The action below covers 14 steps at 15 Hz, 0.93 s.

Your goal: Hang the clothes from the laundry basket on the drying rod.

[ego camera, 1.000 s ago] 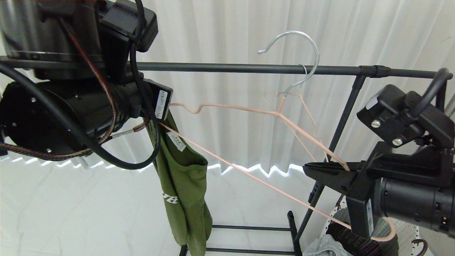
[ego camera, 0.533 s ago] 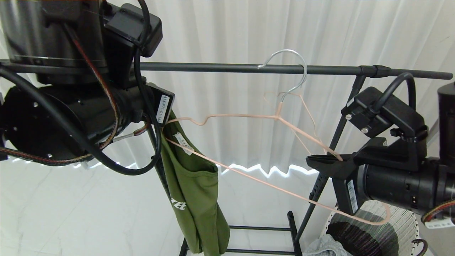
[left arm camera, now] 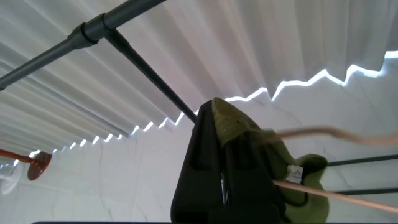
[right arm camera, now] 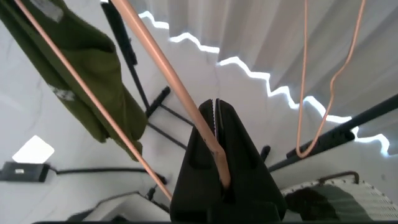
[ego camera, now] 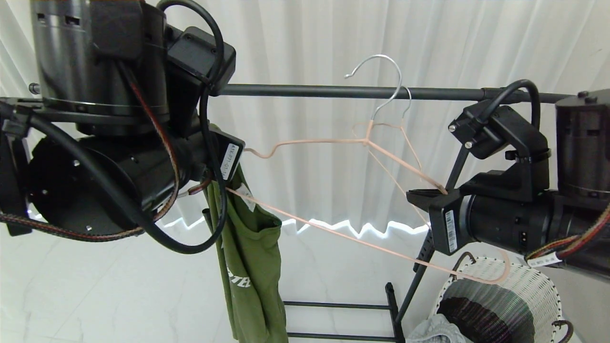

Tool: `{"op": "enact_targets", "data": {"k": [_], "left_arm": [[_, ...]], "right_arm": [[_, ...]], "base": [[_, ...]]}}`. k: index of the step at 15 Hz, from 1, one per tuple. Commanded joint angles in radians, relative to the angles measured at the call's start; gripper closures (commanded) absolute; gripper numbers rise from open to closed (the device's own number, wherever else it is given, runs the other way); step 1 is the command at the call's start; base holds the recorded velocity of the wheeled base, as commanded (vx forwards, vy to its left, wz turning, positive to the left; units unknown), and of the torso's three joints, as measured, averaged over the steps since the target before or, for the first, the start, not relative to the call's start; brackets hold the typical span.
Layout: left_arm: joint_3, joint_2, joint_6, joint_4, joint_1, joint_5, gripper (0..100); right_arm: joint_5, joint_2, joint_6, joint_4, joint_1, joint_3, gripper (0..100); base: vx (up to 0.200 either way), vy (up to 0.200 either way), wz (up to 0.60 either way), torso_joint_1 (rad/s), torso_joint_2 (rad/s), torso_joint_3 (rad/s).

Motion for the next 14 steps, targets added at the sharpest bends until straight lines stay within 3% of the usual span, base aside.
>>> {"op": "enact_targets", "data": {"k": [1, 4, 7, 9, 11, 14], "left_arm": [[0.0, 0.014, -0.006, -0.004, -0.005, -0.001, 100], [-0.006, 0.023, -0.012, -0.004, -0.018, -0.003, 100], [-0.023, 0.026, -0.026, -0.004, -0.015, -0.001, 100], [-0.034, 0.031, -0.027, -0.005, -0.013, -0.003, 100], [-0.044, 0.039, -0.029, -0.005, -0.013, -0.003, 100], [-0.047, 0.042, -0.027, -0.004, -0.007, 0.0, 100]], "right_arm": [[0.0, 0.003, 0.0, -0.028, 0.003, 0.001, 100], [0.001, -0.004, 0.025, -0.054, 0.08, 0.007, 100], [0.033, -0.061, 0.152, -0.038, 0.253, 0.073, 100], [0.081, -0.084, 0.206, -0.035, 0.313, 0.13, 100], [0.081, -0.063, 0.232, -0.003, 0.322, 0.127, 100], [0.063, -0.047, 0.239, 0.003, 0.269, 0.127, 100]], "base": [[0.0, 0.0, 0.0, 0.0, 0.0, 0.0], [0.0, 0.0, 0.0, 0.0, 0.0, 0.0], [0.0, 0.0, 0.0, 0.0, 0.0, 0.0], [0.0, 0.0, 0.0, 0.0, 0.0, 0.0], [0.0, 0.0, 0.0, 0.0, 0.0, 0.0], [0.0, 0.0, 0.0, 0.0, 0.0, 0.0]]}}
